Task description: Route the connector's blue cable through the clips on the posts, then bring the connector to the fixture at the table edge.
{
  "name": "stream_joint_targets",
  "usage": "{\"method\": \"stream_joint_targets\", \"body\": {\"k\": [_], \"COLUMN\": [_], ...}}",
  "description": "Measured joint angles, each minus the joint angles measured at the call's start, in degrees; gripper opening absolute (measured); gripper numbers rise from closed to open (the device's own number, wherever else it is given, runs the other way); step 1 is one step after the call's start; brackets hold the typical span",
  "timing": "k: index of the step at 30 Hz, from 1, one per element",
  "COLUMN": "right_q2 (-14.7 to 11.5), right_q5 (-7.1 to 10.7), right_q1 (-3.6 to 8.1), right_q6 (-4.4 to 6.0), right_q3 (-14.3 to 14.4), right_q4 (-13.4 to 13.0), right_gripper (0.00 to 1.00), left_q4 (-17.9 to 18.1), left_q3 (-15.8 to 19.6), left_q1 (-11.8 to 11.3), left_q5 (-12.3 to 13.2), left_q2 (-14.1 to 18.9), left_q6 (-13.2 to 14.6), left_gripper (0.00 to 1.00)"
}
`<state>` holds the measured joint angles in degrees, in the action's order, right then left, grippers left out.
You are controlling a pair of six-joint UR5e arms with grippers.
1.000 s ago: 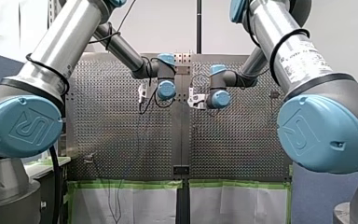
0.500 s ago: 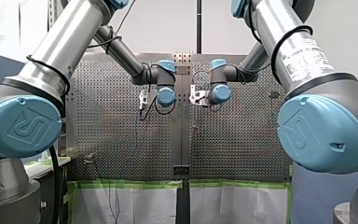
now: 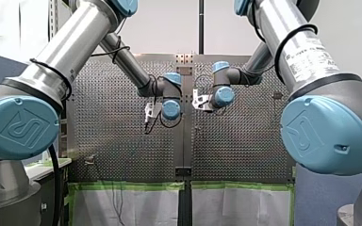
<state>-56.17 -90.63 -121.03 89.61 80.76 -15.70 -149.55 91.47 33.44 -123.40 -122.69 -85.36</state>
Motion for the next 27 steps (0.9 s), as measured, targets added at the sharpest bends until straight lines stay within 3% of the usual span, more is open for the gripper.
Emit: {"method": "stream_joint_targets", "body": {"k": [12,27], "right_q2": [-1.18,-4.85], "right_q5": [-0.41,-0.69], "right_q1": [-0.22,-0.29], "right_q6": [-0.84,-0.86], "right_q3": [4.01,9.4], "right_q4": [-1.09,-3.46], "right_gripper": [0.0,0.0], "left_q4": [1.24,1.72], "left_q3": [1.96,2.8], "left_q1": [0.97,2.5], "left_q5": [-0.01,-0.2], "left_q2": [-0.06,-0.26], "left_q6": [-0.98,-0.9], "left_gripper": [0.0,0.0]}}
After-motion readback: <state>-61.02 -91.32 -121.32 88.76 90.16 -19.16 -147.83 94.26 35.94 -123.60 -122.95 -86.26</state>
